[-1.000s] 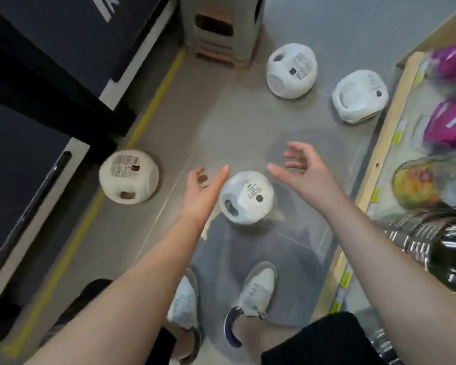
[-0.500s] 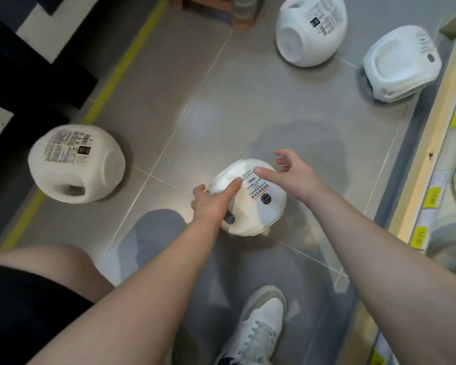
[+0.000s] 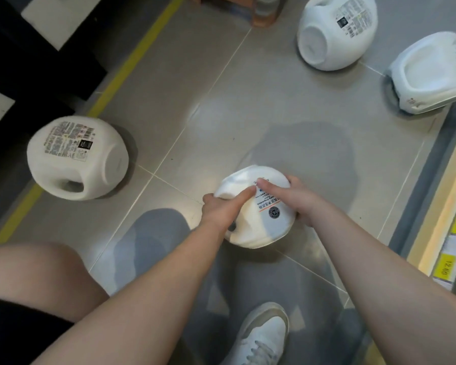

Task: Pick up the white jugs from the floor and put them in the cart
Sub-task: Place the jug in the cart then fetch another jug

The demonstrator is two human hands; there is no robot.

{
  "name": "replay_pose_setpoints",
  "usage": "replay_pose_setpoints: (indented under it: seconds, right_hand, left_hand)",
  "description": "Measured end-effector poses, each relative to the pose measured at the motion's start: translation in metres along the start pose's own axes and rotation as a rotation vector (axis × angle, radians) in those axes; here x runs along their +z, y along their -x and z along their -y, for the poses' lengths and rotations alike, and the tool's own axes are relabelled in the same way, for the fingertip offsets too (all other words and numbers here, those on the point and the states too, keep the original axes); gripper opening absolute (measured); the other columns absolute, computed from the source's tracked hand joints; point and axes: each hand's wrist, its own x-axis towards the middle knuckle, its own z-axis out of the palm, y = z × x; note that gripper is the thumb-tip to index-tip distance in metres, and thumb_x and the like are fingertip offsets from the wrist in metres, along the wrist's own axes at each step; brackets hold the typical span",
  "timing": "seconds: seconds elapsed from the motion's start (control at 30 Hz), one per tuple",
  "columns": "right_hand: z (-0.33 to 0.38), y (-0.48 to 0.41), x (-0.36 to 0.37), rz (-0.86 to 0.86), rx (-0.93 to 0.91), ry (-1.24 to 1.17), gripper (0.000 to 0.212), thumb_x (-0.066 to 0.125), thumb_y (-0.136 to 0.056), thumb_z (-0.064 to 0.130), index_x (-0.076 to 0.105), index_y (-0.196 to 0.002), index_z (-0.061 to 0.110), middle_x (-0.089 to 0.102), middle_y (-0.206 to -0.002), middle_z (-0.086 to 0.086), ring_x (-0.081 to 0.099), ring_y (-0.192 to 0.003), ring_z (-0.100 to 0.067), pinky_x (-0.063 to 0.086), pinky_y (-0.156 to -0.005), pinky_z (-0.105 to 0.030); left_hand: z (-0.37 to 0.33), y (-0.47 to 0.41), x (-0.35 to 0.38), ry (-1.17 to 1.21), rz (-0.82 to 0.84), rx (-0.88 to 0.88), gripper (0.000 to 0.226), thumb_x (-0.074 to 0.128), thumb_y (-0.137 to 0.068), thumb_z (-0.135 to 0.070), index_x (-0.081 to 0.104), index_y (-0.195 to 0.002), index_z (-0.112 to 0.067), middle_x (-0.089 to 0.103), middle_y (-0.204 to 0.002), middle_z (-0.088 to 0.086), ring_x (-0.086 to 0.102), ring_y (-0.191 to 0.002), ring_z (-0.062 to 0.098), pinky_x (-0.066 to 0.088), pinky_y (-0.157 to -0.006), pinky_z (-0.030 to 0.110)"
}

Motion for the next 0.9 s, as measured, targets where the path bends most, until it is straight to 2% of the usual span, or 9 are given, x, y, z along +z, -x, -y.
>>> replay_pose_setpoints:
  seconds: [0.07, 0.13, 0.23, 0.4, 0.5, 0.63, 0.73, 0.83, 0.9]
  right_hand:
    - [-0.005, 0.007, 0.004, -0.005, 0.04, -0.079, 0.135, 0.091, -0.025, 0.084, 0.047, -0.137, 0.024, 0.072, -0.123, 0.003, 0.076, -0.104, -0.022, 0.063, -0.091, -0.047]
    - [-0.01, 0.012, 0.006, -0.004, 0.076, -0.137, 0.113, 0.092, -0.047, 0.075, 0.046, -0.135, 0.022, 0.071, -0.122, 0.002, 0.075, -0.101, -0.022, 0.063, -0.081, -0.041]
    - [-0.017, 0.019, 0.008, -0.014, 0.092, -0.227, 0.085, 0.089, -0.069, 0.061, 0.047, -0.13, 0.018, 0.072, -0.113, 0.003, 0.074, -0.092, -0.017, 0.058, -0.065, -0.032]
    - [-0.023, 0.018, 0.016, -0.029, 0.078, -0.389, 0.105, 0.095, -0.057, 0.06, 0.044, -0.139, 0.017, 0.073, -0.123, -0.003, 0.078, -0.1, -0.023, 0.064, -0.071, -0.038]
    - [-0.023, 0.023, 0.017, -0.022, 0.051, -0.468, 0.13, 0.101, -0.03, 0.064, 0.049, -0.138, 0.014, 0.077, -0.121, -0.006, 0.08, -0.098, -0.025, 0.067, -0.082, -0.048]
    - [-0.023, 0.027, 0.002, -0.046, -0.069, -0.475, 0.138, 0.105, -0.023, 0.063, 0.053, -0.143, 0.015, 0.078, -0.122, -0.006, 0.08, -0.103, -0.023, 0.065, -0.091, -0.05]
    - [0.0, 0.061, -0.015, -0.058, -0.186, -0.426, 0.129, 0.106, -0.028, 0.058, 0.056, -0.139, 0.017, 0.078, -0.122, -0.006, 0.079, -0.105, -0.023, 0.064, -0.092, -0.049]
    - [0.032, 0.113, -0.033, -0.105, -0.304, -0.397, 0.11, 0.104, -0.033, 0.046, 0.054, -0.128, 0.022, 0.075, -0.122, -0.002, 0.077, -0.105, -0.016, 0.064, -0.085, -0.037]
    - [0.054, 0.154, -0.043, -0.131, -0.366, -0.364, 0.107, 0.102, -0.04, 0.04, 0.049, -0.131, 0.022, 0.071, -0.122, 0.003, 0.073, -0.106, -0.009, 0.062, -0.085, -0.029]
  left_hand:
    - [-0.006, -0.006, -0.002, -0.075, -0.032, 0.079, 0.131, 0.081, -0.032, -0.082, 0.041, -0.137, -0.016, 0.062, -0.132, 0.006, 0.07, -0.108, 0.027, 0.059, -0.085, 0.038]
    - [-0.013, -0.01, -0.005, -0.164, -0.032, 0.158, 0.14, 0.079, -0.028, -0.083, 0.039, -0.144, -0.016, 0.058, -0.138, 0.004, 0.064, -0.119, 0.025, 0.056, -0.1, 0.043]
    - [-0.021, -0.014, -0.008, -0.275, -0.006, 0.207, 0.145, 0.079, -0.029, -0.084, 0.036, -0.151, -0.017, 0.056, -0.141, 0.005, 0.063, -0.124, 0.025, 0.055, -0.101, 0.043]
    - [-0.023, -0.02, -0.01, -0.307, 0.026, 0.252, 0.134, 0.088, -0.042, -0.078, 0.039, -0.149, -0.016, 0.062, -0.134, 0.005, 0.068, -0.113, 0.023, 0.058, -0.08, 0.034]
    - [-0.019, -0.026, -0.009, -0.29, 0.035, 0.308, 0.111, 0.095, -0.061, -0.06, 0.041, -0.147, -0.017, 0.064, -0.128, 0.003, 0.068, -0.112, 0.022, 0.058, -0.084, 0.035]
    - [-0.029, -0.012, -0.01, -0.238, 0.072, 0.454, 0.11, 0.096, -0.066, -0.049, 0.035, -0.154, -0.022, 0.056, -0.143, -0.004, 0.059, -0.126, 0.014, 0.053, -0.102, 0.034]
    - [-0.049, 0.021, -0.018, -0.239, 0.102, 0.569, 0.103, 0.095, -0.07, -0.045, 0.034, -0.152, -0.03, 0.047, -0.15, -0.009, 0.051, -0.129, 0.006, 0.043, -0.099, 0.022]
    - [-0.07, 0.069, -0.033, -0.213, 0.087, 0.696, 0.093, 0.095, -0.07, -0.04, 0.035, -0.141, -0.038, 0.049, -0.146, -0.008, 0.053, -0.131, 0.008, 0.048, -0.099, 0.018]
    - [-0.085, 0.11, -0.045, -0.212, 0.071, 0.795, 0.101, 0.097, -0.065, -0.049, 0.035, -0.144, -0.036, 0.047, -0.147, -0.009, 0.05, -0.134, 0.008, 0.046, -0.104, 0.016]
